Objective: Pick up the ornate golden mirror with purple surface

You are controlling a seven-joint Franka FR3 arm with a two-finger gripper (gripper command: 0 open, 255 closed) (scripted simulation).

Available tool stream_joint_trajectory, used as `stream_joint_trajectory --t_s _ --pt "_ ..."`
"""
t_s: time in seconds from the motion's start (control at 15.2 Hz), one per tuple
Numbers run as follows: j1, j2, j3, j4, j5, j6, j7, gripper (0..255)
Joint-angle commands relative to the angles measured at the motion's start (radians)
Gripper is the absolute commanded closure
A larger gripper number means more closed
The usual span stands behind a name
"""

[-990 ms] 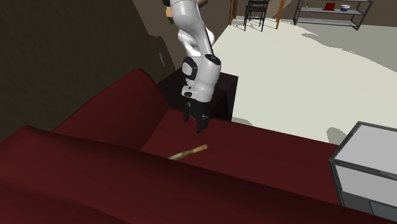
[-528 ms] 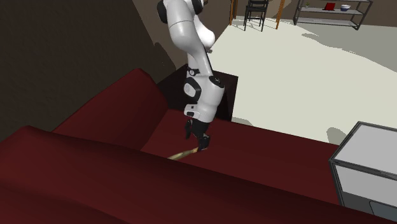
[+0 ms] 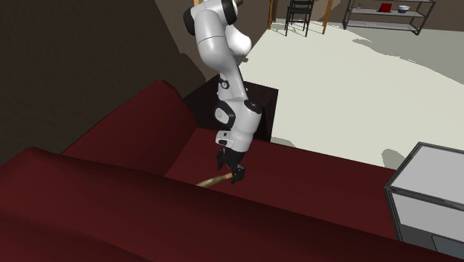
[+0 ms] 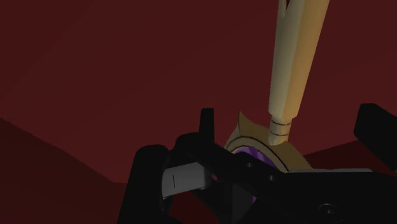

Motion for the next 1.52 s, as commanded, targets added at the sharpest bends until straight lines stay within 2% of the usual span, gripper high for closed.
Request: stream_joint_trajectory --t_s 0.0,0.59,1.45 --pt "0.002 0.006 -0.003 0.003 -0.005 0.003 0.003 255" --pt "0.003 0.008 -0.003 0.006 -0.004 0.001 0.003 255" --pt "-0.059 -0.133 0.08 -0.047 0.115 -0.064 -0.097 255"
